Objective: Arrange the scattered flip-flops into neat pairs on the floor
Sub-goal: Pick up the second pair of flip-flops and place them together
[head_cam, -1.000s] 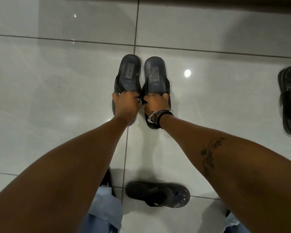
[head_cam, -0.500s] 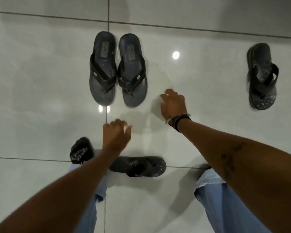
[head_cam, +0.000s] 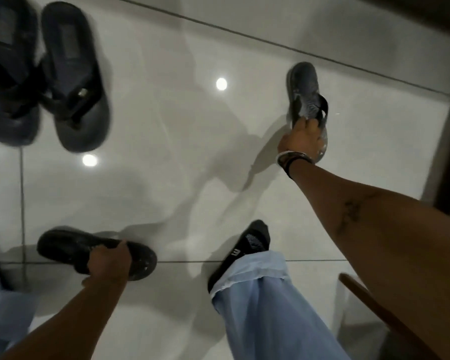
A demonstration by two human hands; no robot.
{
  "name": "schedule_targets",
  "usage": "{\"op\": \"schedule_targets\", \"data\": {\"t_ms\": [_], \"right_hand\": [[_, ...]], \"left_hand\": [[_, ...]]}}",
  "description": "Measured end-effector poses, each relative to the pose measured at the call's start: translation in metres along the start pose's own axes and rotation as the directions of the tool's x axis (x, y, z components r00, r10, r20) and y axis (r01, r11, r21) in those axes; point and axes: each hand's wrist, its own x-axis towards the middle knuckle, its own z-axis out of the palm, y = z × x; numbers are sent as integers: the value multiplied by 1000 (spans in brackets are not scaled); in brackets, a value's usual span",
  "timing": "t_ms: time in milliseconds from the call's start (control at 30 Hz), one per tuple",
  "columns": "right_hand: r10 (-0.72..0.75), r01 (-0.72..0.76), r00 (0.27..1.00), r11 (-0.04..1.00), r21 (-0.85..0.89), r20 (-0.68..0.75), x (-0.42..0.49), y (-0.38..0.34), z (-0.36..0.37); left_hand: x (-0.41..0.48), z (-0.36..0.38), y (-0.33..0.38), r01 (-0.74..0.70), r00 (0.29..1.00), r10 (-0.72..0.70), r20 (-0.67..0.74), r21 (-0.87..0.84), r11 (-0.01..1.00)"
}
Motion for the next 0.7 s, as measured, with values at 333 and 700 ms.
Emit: {"op": "schedule_targets", "data": {"t_ms": [333, 700], "right_hand": [[-10, 14, 999, 994, -108, 33, 65, 38, -16], [-358, 335, 921, 929, 156, 156, -33, -50, 3]], "left_hand": [[-135, 16, 159, -661, 704, 708, -46, 321, 678], [-106, 3, 285, -782, 463, 886, 22, 480, 398]]}}
